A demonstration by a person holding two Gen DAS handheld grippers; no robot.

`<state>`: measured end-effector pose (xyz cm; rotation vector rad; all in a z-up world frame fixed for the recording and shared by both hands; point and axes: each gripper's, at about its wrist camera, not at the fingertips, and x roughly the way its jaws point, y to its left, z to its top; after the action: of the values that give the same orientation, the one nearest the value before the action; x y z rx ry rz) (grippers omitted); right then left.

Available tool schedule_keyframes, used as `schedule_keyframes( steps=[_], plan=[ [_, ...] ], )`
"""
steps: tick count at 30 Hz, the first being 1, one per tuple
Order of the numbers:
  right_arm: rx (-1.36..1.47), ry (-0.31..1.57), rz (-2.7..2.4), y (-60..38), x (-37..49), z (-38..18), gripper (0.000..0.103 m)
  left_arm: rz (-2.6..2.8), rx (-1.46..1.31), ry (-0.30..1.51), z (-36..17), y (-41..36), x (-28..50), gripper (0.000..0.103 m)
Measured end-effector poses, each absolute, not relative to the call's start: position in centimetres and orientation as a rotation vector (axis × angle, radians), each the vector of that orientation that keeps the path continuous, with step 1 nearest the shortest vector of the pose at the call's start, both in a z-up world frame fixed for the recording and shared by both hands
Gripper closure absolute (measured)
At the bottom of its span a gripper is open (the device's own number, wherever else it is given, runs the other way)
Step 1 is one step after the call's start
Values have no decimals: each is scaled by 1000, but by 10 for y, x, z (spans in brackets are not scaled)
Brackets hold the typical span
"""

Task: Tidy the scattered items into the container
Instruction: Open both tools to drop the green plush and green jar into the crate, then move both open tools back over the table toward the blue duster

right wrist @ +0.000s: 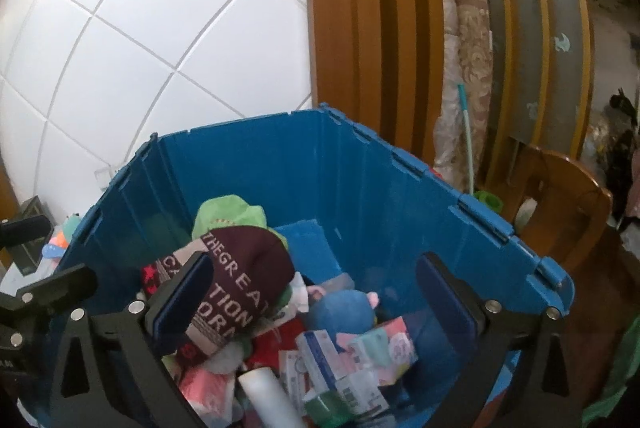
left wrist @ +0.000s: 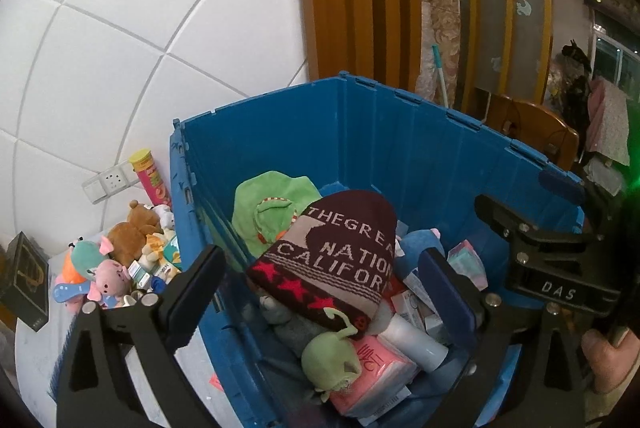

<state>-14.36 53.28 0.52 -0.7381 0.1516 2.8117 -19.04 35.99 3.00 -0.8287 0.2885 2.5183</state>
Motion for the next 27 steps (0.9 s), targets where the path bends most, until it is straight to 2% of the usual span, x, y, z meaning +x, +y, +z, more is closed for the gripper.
schedule_keyframes(
  steps=[15,27],
  plan=[
    [-761,110,2818,503,-148,5,0,2579,-841,171,28,306,-196,5],
    [-679,39,2934,416,-152,30,0,2680,-873,81,16,201,-197,5]
  ],
)
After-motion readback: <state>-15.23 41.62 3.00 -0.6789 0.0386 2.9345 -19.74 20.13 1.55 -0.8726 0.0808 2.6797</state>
